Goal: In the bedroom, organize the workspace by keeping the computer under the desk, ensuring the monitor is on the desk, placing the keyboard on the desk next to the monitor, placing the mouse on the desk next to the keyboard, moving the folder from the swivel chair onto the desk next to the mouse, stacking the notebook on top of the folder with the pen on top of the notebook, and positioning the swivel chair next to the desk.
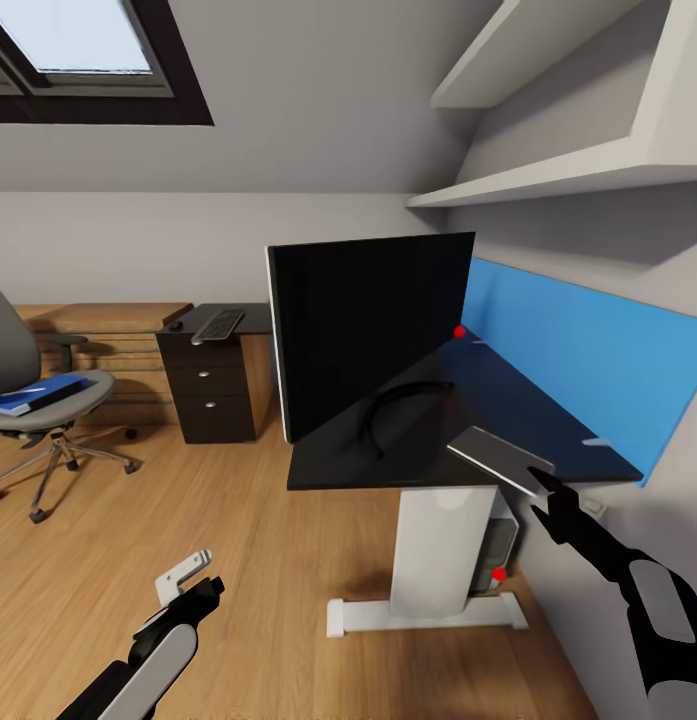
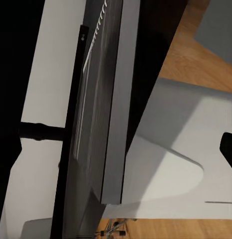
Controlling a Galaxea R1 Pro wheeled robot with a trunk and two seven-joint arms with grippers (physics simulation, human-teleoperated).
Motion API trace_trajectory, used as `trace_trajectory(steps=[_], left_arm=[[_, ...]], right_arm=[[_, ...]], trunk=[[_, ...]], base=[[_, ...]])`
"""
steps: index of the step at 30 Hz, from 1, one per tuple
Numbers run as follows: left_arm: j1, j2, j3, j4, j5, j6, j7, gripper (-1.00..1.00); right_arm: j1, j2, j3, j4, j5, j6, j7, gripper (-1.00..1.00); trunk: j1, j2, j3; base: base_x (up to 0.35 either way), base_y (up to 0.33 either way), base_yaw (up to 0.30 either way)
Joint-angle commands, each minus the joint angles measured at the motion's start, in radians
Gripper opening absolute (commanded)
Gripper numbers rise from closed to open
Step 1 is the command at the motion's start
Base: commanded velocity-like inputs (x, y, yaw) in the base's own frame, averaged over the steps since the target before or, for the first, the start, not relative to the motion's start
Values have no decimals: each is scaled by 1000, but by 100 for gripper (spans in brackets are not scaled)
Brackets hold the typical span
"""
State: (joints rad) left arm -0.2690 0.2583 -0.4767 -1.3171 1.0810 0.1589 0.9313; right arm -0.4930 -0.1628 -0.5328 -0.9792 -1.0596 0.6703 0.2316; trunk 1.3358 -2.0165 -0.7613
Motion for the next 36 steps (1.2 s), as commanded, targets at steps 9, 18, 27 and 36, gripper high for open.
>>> trace_trajectory(steps=[9, 18, 27, 36], left_arm=[[-1, 1, -2, -2, 2, 5, 6, 100], [-1, 1, -2, -2, 2, 5, 6, 100], [-1, 1, -2, -1, 2, 5, 6, 100], [-1, 1, -2, -1, 2, 5, 6, 100]], right_arm=[[-1, 1, -3, 0, 1, 6, 3, 100], [-1, 1, -3, -1, 1, 6, 3, 100], [-1, 1, -3, -1, 2, 6, -19, -100], [-1, 2, -3, -1, 1, 6, -29, -100]], trunk=[[0, -1, -1], [0, -1, -1], [0, -1, -1], [0, -1, -1]], base=[[-17, 0, 0], [-1, 0, 0], [0, 0, 0], [0, 0, 0]])
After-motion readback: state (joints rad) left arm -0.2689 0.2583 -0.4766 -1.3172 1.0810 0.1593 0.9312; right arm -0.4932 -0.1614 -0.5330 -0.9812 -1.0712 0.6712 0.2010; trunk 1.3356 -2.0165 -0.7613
